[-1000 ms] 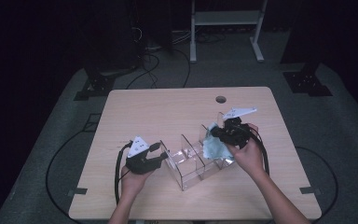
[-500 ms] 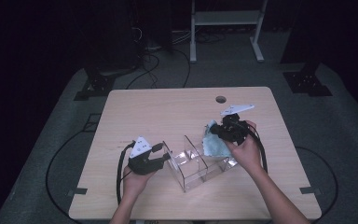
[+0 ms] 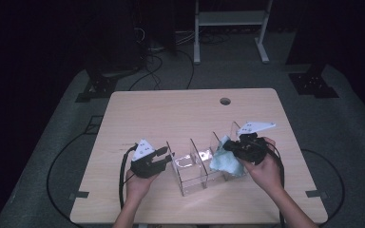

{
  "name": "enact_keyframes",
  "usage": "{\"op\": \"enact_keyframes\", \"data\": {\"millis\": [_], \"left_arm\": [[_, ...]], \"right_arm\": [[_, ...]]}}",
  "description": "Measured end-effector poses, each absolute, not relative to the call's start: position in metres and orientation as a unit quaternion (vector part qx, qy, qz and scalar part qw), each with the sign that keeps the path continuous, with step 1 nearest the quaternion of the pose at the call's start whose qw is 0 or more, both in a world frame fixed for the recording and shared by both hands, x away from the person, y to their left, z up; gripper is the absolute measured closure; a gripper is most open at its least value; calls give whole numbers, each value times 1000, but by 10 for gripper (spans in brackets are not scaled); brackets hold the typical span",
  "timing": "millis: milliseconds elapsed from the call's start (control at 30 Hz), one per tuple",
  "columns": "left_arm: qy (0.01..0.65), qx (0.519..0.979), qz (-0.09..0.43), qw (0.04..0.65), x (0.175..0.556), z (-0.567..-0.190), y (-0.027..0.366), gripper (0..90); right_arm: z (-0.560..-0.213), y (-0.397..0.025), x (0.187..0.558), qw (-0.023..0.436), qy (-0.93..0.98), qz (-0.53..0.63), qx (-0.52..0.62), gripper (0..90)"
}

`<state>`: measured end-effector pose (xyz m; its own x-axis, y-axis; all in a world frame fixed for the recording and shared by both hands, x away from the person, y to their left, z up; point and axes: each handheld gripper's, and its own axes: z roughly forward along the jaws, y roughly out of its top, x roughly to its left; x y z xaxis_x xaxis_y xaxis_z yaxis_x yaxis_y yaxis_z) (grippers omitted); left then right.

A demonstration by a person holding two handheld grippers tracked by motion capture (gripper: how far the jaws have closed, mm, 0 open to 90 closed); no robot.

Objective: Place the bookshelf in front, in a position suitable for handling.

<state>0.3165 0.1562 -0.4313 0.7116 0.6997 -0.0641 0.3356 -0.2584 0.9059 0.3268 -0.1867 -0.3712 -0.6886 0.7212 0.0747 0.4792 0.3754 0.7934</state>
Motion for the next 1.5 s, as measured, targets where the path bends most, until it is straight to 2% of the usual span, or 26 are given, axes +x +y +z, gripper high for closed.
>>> {"op": "enact_keyframes", "data": {"millis": [67,133,533,767,867,933,967,1500], "left_arm": [[332,776,178,506,318,-431,156,575],[330,776,175,507,318,-431,156,494],[313,779,170,517,330,-436,159,301],[281,796,159,512,336,-436,155,303],[277,798,162,510,336,-436,153,368],[272,797,159,515,335,-435,156,447],[270,798,158,516,334,-435,156,454],[257,805,147,515,325,-432,157,462]], "right_arm": [[-372,-186,327,143,816,421,370,856],[-372,-186,328,143,815,422,370,856],[-371,-181,345,142,815,416,378,857],[-365,-184,333,145,812,423,375,857],[-365,-185,330,145,814,420,375,857],[-368,-185,333,142,815,415,379,857],[-369,-184,335,140,815,414,381,857],[-370,-163,377,133,822,399,384,859]]}}
